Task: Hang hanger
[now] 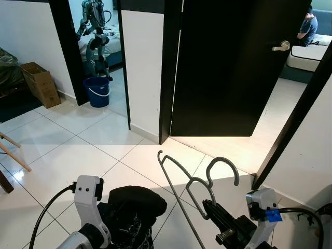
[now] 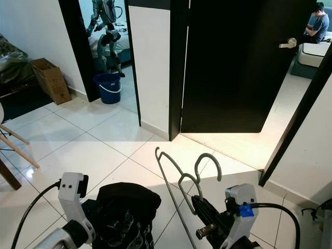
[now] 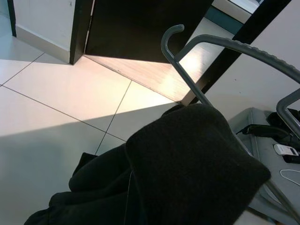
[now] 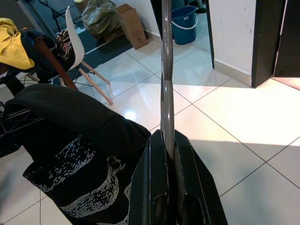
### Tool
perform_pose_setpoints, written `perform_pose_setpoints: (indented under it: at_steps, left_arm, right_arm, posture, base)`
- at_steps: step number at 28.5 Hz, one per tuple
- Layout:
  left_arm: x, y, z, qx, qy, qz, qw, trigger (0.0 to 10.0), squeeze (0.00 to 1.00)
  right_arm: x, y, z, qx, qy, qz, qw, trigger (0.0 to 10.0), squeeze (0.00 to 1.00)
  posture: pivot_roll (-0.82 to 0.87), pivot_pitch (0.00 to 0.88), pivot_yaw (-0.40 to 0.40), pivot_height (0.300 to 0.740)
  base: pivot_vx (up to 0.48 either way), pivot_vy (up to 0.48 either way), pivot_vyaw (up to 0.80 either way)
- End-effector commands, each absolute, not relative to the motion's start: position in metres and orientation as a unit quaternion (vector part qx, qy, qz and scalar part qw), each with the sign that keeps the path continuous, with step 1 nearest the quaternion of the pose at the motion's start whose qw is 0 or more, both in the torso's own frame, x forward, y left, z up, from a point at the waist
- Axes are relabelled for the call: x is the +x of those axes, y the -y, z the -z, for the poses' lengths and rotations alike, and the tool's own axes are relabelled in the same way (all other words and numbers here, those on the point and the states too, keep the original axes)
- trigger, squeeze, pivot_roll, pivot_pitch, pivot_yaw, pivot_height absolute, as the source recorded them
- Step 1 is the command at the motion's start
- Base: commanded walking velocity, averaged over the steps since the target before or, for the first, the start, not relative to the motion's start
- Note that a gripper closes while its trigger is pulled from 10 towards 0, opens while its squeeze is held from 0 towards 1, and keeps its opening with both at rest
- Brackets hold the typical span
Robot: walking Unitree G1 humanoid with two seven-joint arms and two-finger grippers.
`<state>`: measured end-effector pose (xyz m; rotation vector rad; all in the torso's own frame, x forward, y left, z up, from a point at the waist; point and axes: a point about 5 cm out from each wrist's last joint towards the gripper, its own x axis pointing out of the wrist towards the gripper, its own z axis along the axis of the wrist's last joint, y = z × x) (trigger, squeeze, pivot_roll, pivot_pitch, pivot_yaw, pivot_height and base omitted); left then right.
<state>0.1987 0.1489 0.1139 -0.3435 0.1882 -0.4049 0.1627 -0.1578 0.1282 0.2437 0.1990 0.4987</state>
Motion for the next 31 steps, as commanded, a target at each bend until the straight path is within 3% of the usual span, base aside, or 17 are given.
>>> perform_pose_setpoints:
  at_steps: [1,31]
  left_arm:
    - [0.1993,-0.1498,-0.1178,-0.173,-0.086,0.204,0.960,10.0,0.00]
    - [0.2006,-0.1530,-0.1167,-0.171,-0.089,0.204,0.960,10.0,0.00]
  right_arm:
    - [0.1627,0.1565,-0.1326,0.119,-0.089,-0.249,0.957,10.0,0.00]
    - [0.1640,0.1536,-0.1328,0.121,-0.083,-0.247,0.958,10.0,0.00]
  posture:
    - [-0.03,0.000,-0.037,0.740]
    - [-0.03,0.000,-0.026,0.740]
  base:
    - [0.000,0.000,0.00]
    - [0.000,0.000,0.00]
